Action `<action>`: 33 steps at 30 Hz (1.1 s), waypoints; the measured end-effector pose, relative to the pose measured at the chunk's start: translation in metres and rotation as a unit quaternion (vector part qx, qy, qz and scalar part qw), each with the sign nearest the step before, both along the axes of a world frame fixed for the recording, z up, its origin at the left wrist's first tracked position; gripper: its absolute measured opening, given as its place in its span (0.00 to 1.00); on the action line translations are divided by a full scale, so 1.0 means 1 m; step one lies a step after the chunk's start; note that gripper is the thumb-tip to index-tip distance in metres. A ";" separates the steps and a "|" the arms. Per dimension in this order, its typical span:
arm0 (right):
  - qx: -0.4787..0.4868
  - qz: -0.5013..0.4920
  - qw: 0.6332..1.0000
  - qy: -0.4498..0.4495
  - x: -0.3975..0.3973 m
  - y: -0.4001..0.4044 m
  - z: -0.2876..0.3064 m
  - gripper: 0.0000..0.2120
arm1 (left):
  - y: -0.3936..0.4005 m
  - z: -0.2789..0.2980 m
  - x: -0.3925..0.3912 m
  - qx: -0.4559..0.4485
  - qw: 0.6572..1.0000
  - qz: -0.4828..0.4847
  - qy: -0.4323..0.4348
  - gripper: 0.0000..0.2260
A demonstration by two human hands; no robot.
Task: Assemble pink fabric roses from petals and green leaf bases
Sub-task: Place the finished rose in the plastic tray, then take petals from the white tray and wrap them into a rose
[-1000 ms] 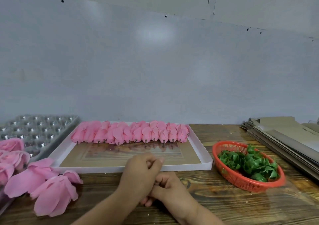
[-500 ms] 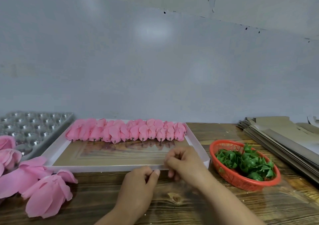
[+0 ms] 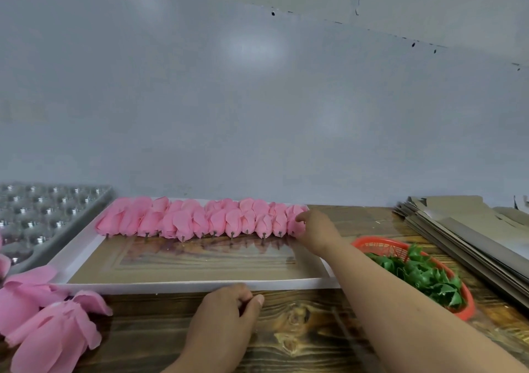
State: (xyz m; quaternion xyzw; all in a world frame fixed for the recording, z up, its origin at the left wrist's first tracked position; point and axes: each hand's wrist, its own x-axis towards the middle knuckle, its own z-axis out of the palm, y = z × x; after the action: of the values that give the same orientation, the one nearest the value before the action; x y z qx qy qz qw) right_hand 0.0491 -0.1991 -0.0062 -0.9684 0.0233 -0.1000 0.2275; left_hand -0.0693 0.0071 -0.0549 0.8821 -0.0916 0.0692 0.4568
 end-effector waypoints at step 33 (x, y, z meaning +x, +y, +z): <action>-0.240 0.037 0.965 0.101 -0.040 0.009 0.019 0.04 | -0.002 -0.002 -0.003 0.018 0.999 -0.011 -0.031 0.16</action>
State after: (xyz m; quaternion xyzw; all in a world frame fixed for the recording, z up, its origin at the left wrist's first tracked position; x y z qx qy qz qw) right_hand 0.0093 -0.1906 0.0125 -0.9998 -0.0145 0.0039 -0.0115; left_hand -0.0719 0.0049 -0.0570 0.8863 -0.1172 0.0899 0.4388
